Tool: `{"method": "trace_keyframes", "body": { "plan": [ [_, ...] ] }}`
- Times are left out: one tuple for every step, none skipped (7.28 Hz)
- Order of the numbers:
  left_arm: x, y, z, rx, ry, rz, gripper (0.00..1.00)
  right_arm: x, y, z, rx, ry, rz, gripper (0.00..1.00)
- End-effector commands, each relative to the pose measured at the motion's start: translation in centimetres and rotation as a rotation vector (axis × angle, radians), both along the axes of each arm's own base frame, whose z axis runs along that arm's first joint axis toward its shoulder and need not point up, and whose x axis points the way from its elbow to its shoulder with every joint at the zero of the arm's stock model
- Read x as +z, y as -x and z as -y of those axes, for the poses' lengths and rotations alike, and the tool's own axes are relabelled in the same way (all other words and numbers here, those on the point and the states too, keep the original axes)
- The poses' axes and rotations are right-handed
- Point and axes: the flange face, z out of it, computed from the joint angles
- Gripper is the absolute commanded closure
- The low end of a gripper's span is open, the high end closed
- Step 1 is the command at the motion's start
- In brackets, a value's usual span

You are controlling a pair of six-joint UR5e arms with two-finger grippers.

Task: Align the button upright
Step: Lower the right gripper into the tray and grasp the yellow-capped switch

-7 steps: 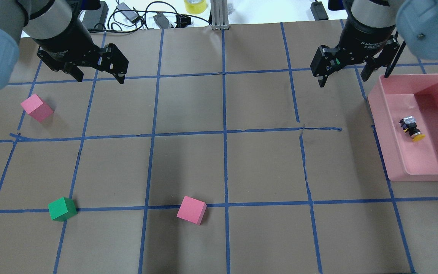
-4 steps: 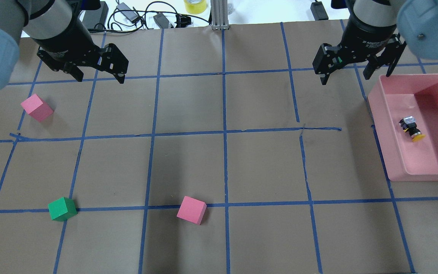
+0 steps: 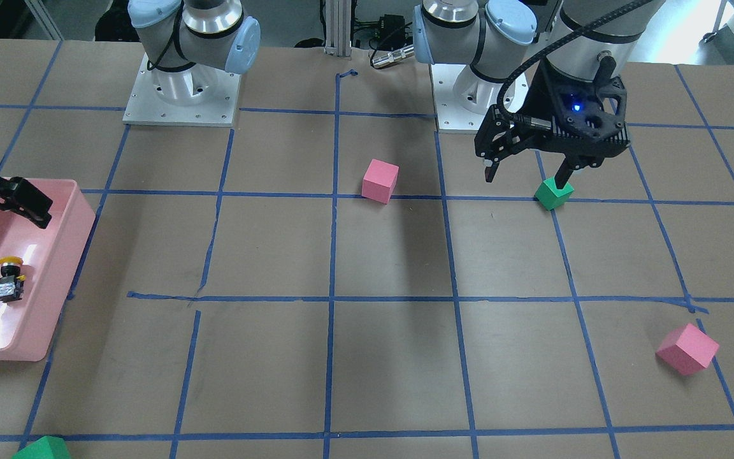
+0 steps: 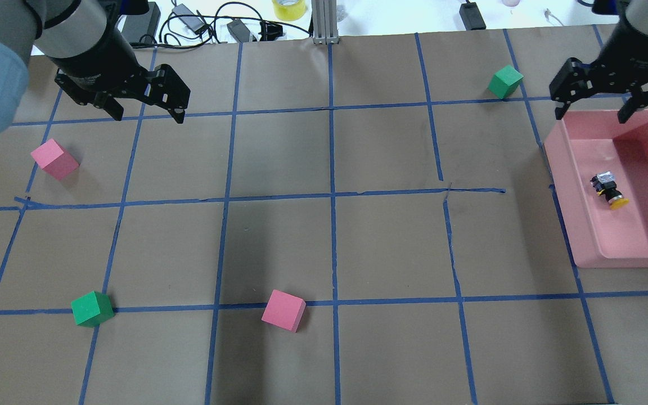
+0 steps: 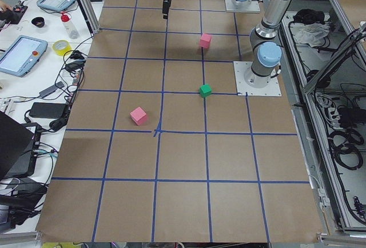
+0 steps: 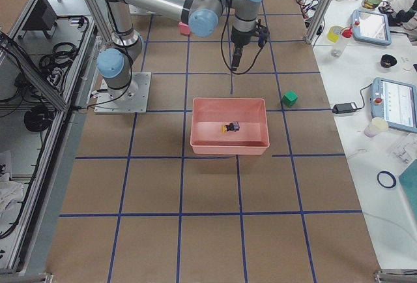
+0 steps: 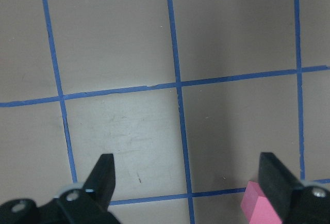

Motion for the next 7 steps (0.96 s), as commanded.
{"method": "trace_keyframes", "body": {
  "plan": [
    [0.0,0.0,0.0,-0.001,0.001,0.0,0.0,-5.2,5.4,1.2,0.012,0.075,-0.101,0.01],
    [0.0,0.0,0.0,-0.001,0.0,0.0,0.0,-7.8,7.3,0.4,0.016,0.075,-0.107,0.0],
    [0.0,0.0,0.0,0.0,0.0,0.0,0.0,-10.4,9.1,-1.1,0.01,0.031,-0.074,0.0],
    [0.0,0.0,0.0,0.0,0.0,0.0,0.0,-12.0,10.1,-0.7,0.047,0.046,-0.095,0.01],
    [0.0,0.0,0.0,-0.001,0.0,0.0,0.0,-14.1,10.8,0.0,0.056,0.038,-0.093,0.01],
    [0.0,0.0,0.0,0.0,0.0,0.0,0.0,-16.1,12.9,-0.2,0.025,0.016,-0.071,0.02],
    [0.0,0.0,0.0,-0.001,0.0,0.0,0.0,-18.0,13.6,0.0,0.027,0.001,-0.062,0.02]
  ]
}}
